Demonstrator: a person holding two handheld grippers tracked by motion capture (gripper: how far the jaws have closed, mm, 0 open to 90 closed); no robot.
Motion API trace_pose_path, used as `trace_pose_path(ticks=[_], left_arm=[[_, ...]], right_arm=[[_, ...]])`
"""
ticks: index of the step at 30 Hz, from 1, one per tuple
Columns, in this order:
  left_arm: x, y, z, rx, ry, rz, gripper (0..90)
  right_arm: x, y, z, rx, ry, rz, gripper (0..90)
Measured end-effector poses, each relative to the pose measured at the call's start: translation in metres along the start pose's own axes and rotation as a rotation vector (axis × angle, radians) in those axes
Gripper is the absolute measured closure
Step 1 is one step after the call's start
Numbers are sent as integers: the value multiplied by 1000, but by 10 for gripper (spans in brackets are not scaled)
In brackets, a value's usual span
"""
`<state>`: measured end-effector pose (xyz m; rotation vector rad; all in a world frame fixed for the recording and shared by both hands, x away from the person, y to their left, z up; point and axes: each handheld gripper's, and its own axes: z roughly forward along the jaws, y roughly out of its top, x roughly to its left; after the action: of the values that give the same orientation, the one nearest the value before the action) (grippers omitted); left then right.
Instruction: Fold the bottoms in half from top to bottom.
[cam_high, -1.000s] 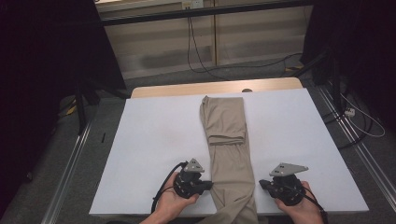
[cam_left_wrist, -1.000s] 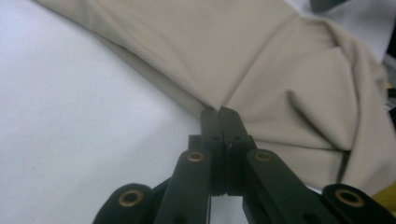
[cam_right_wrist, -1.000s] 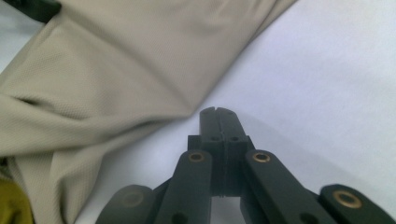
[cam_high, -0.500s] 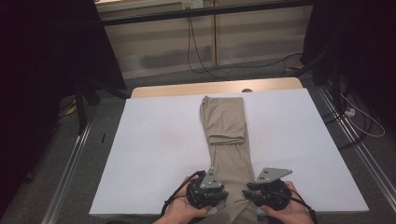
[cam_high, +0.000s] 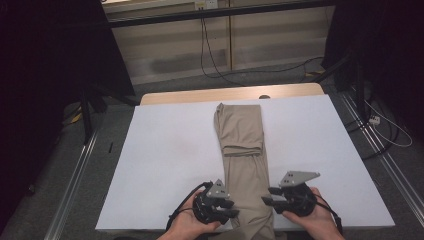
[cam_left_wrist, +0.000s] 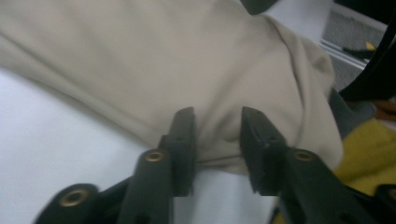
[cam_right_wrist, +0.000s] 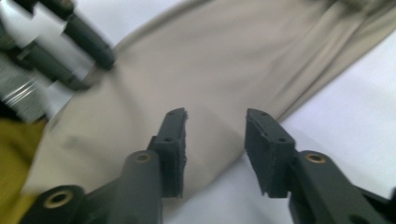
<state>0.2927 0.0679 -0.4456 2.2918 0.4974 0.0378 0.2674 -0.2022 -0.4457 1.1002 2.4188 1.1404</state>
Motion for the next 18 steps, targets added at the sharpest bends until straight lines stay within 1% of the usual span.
trace_pose_path(ticks=[1, 3, 4, 5, 6, 7, 8, 9, 10, 11, 12, 13, 14, 15, 16, 17, 18], left_arm=[[7, 3, -3, -20, 12, -23, 602], [22, 10, -7, -66, 50, -37, 536], [31, 14, -9, -86, 64, -46, 510], [39, 18, -9, -111, 93, -58, 475], [48, 21, -9, -126, 118, -56, 454], [56, 25, -8, -132, 132, -68, 447], [64, 29, -6, -136, 150, -71, 446], [73, 34, -3, -161, 179, -70, 446], [78, 38, -1, -163, 197, -51, 446], [85, 41, 2, -166, 218, -34, 445], [94, 46, 7, -162, 220, -49, 442], [100, 49, 10, -152, 216, -61, 429], [106, 52, 14, -143, 236, -58, 420], [112, 55, 18, -136, 263, -46, 420], [117, 57, 21, -148, 267, -60, 420], [121, 58, 24, -147, 261, -74, 420], [123, 59, 28, -140, 266, -73, 417]], right_arm=[[-5, 7, 1, -21, -11, 0, 564], [-18, 21, 5, -60, -44, -20, 528], [-25, 28, 7, -78, -50, -21, 517], [-32, 35, 10, -91, -61, -20, 520], [-39, 42, 14, -102, -82, -26, 519], [-46, 49, 19, -110, -96, -34, 516], [-53, 55, 24, -114, -107, -39, 516], [-60, 60, 30, -118, -128, -37, 510], [-67, 64, 38, -126, -119, -20, 500], [-71, 67, 42, -125, -110, -18, 497], [-75, 69, 48, -125, -117, -21, 498], [-79, 71, 54, -143, -122, -16, 498], [-81, 71, 57, -150, -111, -10, 498], [-82, 72, 62, -141, -115, -13, 489], [-84, 73, 67, -118, -133, -32, 481], [-86, 74, 71, -110, -132, -36, 479], [-89, 75, 74, -108, -120, -27, 475]])
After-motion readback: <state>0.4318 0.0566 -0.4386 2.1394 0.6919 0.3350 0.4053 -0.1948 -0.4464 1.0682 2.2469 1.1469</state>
